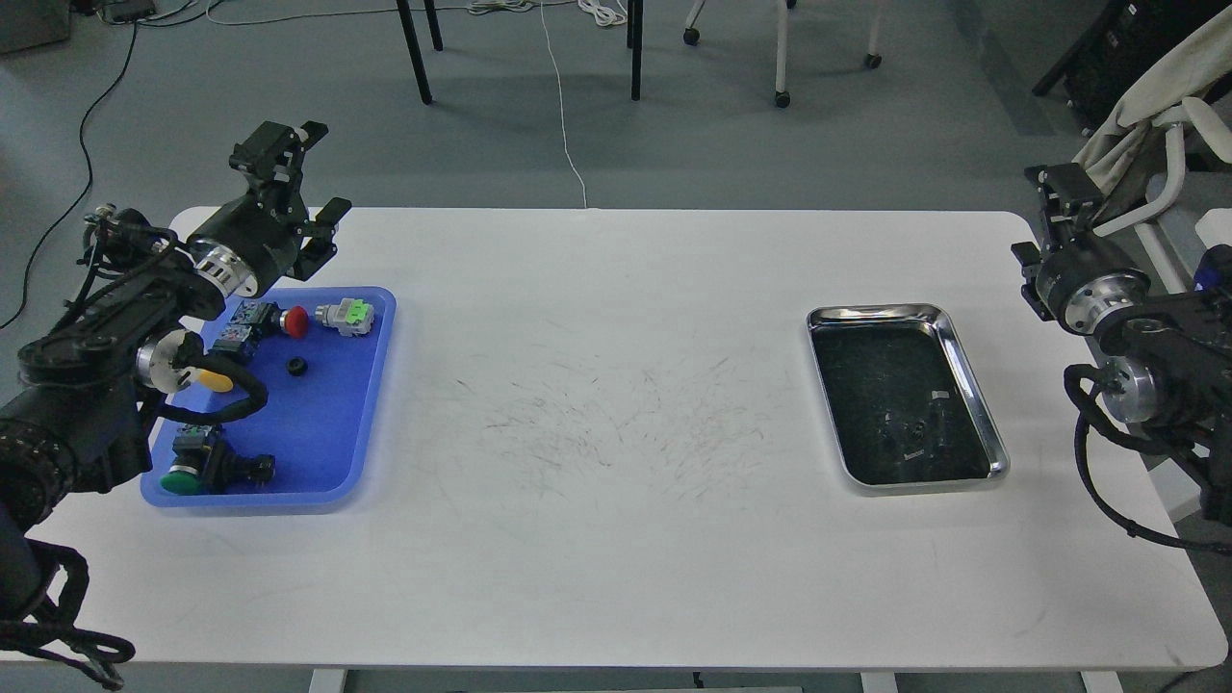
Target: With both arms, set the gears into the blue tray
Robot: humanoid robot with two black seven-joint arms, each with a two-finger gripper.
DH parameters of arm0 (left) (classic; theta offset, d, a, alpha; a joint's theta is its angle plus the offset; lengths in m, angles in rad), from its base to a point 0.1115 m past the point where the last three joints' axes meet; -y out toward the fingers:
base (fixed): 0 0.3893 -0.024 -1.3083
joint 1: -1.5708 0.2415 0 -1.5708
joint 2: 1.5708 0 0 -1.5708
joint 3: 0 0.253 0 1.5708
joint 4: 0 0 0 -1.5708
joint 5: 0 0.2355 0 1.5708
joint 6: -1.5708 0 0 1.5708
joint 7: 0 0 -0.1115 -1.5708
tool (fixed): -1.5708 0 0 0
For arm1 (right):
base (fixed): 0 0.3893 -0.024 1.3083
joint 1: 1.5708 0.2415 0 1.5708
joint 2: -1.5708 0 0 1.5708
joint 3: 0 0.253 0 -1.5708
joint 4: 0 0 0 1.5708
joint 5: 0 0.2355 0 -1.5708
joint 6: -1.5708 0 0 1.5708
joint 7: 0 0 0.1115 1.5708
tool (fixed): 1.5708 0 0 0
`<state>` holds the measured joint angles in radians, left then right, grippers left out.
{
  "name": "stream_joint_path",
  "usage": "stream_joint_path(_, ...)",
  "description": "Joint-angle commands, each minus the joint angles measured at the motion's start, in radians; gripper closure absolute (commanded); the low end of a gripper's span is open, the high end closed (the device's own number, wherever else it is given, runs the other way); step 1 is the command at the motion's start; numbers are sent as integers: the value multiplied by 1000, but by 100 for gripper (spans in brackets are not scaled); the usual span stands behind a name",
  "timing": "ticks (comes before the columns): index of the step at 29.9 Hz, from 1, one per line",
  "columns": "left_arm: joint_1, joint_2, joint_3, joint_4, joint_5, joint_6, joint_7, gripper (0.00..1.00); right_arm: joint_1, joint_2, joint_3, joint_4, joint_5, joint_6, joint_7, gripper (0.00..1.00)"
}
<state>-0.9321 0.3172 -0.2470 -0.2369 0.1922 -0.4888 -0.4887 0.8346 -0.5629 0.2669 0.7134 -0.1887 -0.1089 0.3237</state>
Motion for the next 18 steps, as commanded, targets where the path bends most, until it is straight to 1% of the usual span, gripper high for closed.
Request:
stream_joint_path(1,-1,-10,-3,1,-16,0,0,1,1,-3,0,18,0,-2,0,3)
stream_joint_path(5,-4,-7,-5,1,-33,0,0,1,3,-20,-5,34,-8,6,-5,3)
stream_joint_path(10,-22,-10,-8,-6,-39,0,0,1,8,-69,-14,106,-70,37,-12,3)
stream_joint_path(14,-28,-15,-8,4,-40,0,0,1,18,-138,-44,227,-190,87,-20,3)
stream_joint_path(18,-39,-17,-6,4,-40,0,0,1,84,-225,-156,333,-255,127,-38,3)
